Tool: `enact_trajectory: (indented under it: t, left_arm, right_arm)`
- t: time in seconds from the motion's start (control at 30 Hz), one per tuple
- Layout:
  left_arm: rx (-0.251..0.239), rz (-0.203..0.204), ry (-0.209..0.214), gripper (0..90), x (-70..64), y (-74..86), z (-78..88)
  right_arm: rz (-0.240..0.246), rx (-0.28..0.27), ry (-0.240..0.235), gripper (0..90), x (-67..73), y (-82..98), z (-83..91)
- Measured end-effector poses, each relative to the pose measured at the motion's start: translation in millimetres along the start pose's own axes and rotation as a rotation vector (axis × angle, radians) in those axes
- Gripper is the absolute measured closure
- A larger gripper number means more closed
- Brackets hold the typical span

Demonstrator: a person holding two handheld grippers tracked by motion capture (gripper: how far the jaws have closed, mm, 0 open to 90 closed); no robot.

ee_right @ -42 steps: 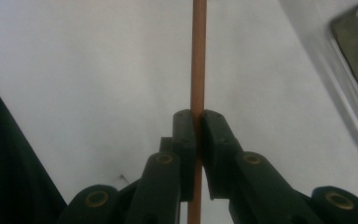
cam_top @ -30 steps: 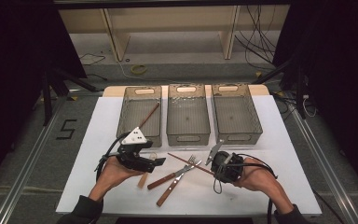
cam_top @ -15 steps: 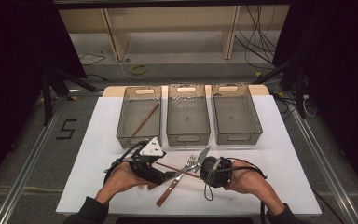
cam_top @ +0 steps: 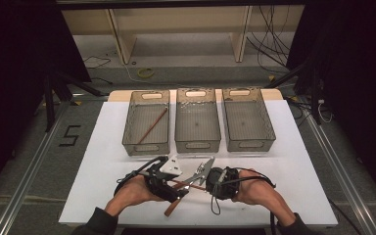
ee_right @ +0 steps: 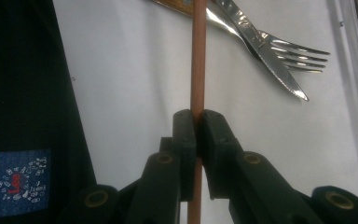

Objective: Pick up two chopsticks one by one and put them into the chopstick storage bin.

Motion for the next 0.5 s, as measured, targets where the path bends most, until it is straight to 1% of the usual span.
enact_trajectory:
  t: [0.13, 0.2, 0.33, 0.4, 0.5]
  left_arm:
    - [0.022, -0.024, 0.007, 40.7, -2.0, 0.4, -2.5]
    - [0.025, -0.032, 0.006, 43.4, -2.8, 0.4, -2.3]
    - [0.043, -0.051, 0.011, 50.3, -5.2, 0.4, -3.4]
    - [0.057, -0.067, 0.02, 54.2, -6.4, 0.5, -4.2]
    - [0.071, -0.075, 0.025, 58.6, -8.3, 0.9, -5.8]
  right_arm:
    - [0.012, 0.001, -0.001, 84.6, 2.1, -1.2, -1.1]
    - [0.018, 0.002, -0.001, 84.7, 3.1, -1.8, -1.2]
    - [0.03, 0.0, -0.007, 84.6, 5.5, -2.9, -1.4]
    - [0.039, -0.002, -0.006, 84.6, 6.2, -3.6, -1.6]
    - [0.051, -0.003, -0.014, 84.6, 7.9, -4.4, -1.7]
Point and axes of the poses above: each handheld gripper's, and its own axes: z roughly backward along the jaws, y roughly out of its underside, x roughly to its left, the point moved 1 cm from there along -z, roughly forward along the jaws, and after that the axes turned 2 degrees about -x, right-handed, at the moved point
